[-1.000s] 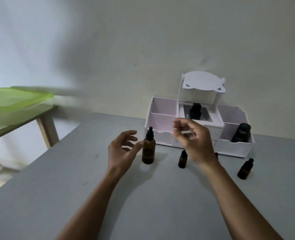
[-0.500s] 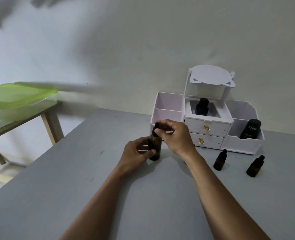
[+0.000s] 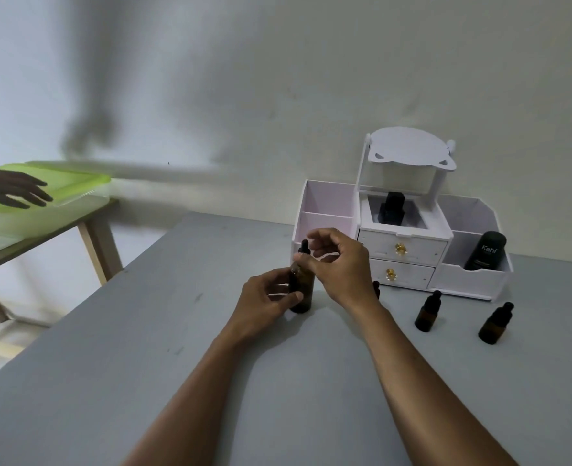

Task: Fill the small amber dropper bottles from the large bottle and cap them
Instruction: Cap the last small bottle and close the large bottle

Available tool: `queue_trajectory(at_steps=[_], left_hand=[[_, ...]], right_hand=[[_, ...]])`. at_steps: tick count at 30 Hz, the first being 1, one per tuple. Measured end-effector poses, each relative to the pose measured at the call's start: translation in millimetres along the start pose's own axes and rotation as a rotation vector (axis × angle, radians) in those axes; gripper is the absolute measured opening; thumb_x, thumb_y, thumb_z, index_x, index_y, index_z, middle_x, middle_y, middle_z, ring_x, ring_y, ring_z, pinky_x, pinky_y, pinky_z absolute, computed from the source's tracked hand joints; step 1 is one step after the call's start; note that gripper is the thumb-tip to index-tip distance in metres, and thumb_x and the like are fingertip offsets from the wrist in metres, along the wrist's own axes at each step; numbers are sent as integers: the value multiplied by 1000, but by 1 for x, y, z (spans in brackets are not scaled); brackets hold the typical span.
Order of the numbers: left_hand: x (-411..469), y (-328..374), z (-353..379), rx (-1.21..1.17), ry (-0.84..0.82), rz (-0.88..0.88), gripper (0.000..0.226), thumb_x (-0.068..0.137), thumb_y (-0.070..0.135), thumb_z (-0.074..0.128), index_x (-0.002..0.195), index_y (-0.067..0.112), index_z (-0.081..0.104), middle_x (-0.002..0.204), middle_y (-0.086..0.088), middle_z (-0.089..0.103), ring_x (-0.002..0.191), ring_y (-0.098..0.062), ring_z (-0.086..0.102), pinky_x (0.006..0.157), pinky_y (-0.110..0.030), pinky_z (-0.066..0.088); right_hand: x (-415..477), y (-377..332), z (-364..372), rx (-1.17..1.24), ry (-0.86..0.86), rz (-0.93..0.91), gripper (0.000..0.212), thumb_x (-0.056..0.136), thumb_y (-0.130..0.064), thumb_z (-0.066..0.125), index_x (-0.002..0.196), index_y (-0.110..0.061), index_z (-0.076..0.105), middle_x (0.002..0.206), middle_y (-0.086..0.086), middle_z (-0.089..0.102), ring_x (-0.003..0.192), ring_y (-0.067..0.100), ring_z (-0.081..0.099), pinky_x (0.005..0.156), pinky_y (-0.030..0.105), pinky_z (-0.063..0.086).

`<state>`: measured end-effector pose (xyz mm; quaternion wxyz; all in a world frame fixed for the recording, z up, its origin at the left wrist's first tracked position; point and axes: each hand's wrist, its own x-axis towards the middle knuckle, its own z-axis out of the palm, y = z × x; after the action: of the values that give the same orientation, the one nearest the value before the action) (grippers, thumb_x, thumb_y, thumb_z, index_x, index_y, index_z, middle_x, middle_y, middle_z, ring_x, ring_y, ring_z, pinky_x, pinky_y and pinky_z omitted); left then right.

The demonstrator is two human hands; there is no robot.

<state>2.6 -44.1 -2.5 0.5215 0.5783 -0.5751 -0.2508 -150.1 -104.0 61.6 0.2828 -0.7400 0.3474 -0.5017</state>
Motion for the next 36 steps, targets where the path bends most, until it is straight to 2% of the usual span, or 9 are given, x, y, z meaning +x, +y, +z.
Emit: queue_trajectory(at_steps=[3, 7, 11, 16, 19, 22, 25, 31, 36], left_hand=[[0, -1, 0, -5, 1, -3, 49, 86, 21, 77, 134, 18, 64, 120, 4, 72, 105, -7, 70, 86, -17, 56], [1, -2, 0, -6, 2, -1, 49, 86, 22, 78, 133, 19, 64, 120, 5, 72, 106, -7, 70, 88, -20, 57], [1, -4, 0, -12, 4, -10, 50, 86, 23, 78, 134, 19, 64, 121, 5, 72, 105, -6, 70, 87, -18, 57], [2, -5, 0, -2, 6, -5, 50, 86, 21, 78, 134, 17, 64, 121, 2, 72, 107, -10, 71, 93, -28, 58], [2, -5, 1, 1, 1, -11, 50, 86, 23, 77, 134, 18, 64, 122, 3, 72, 107, -11, 71, 94, -30, 58], [2, -4, 1, -21, 1, -12, 49, 85, 20, 77, 132, 19, 65, 119, 4, 74, 105, -9, 71, 92, -29, 59], [1, -3, 2, -17, 10, -17, 50, 86, 21, 78, 133, 18, 64, 121, 3, 73, 105, -10, 71, 92, -26, 58], [0, -2, 2, -17, 8, -13, 48, 86, 22, 77, 133, 18, 65, 120, 3, 73, 106, -11, 71, 93, -28, 58], [0, -1, 2, -9, 10, -6, 47, 86, 21, 77, 132, 18, 65, 119, 4, 73, 105, -8, 71, 93, -26, 58]], right_hand=[[-1, 0, 1, 33, -20, 7, 31, 86, -21, 75, 116, -21, 71, 101, -9, 72, 92, 0, 67, 80, 16, 57], [-1, 2, 2, 6, 10, 2, 22, 80, -23, 81, 102, -21, 74, 87, -11, 72, 80, 0, 67, 73, 13, 55], [-3, 2, 3, 47, 7, 4, 31, 85, -23, 77, 115, -19, 72, 101, -9, 72, 92, 2, 68, 79, 15, 57], [-3, 2, 4, 26, 40, 6, 21, 79, -21, 82, 99, -19, 75, 85, -11, 72, 79, 1, 68, 72, 13, 56], [-4, 2, 4, 53, 34, 21, 28, 83, -23, 78, 110, -21, 72, 94, -12, 71, 87, 0, 67, 75, 12, 56], [-5, 4, 5, 37, 32, 27, 19, 85, -18, 76, 104, -19, 76, 89, -12, 73, 81, -1, 69, 78, 20, 59], [-4, 4, 5, 44, 62, 27, 19, 78, -22, 83, 95, -17, 76, 82, -9, 74, 76, 3, 69, 72, 15, 57], [-6, 6, 9, 53, 35, 35, 19, 86, -18, 74, 105, -18, 75, 92, -10, 74, 85, 3, 70, 80, 23, 59], [-5, 6, 7, 72, 57, 36, 28, 79, -26, 82, 105, -20, 73, 92, -10, 73, 85, 4, 69, 75, 15, 56]])
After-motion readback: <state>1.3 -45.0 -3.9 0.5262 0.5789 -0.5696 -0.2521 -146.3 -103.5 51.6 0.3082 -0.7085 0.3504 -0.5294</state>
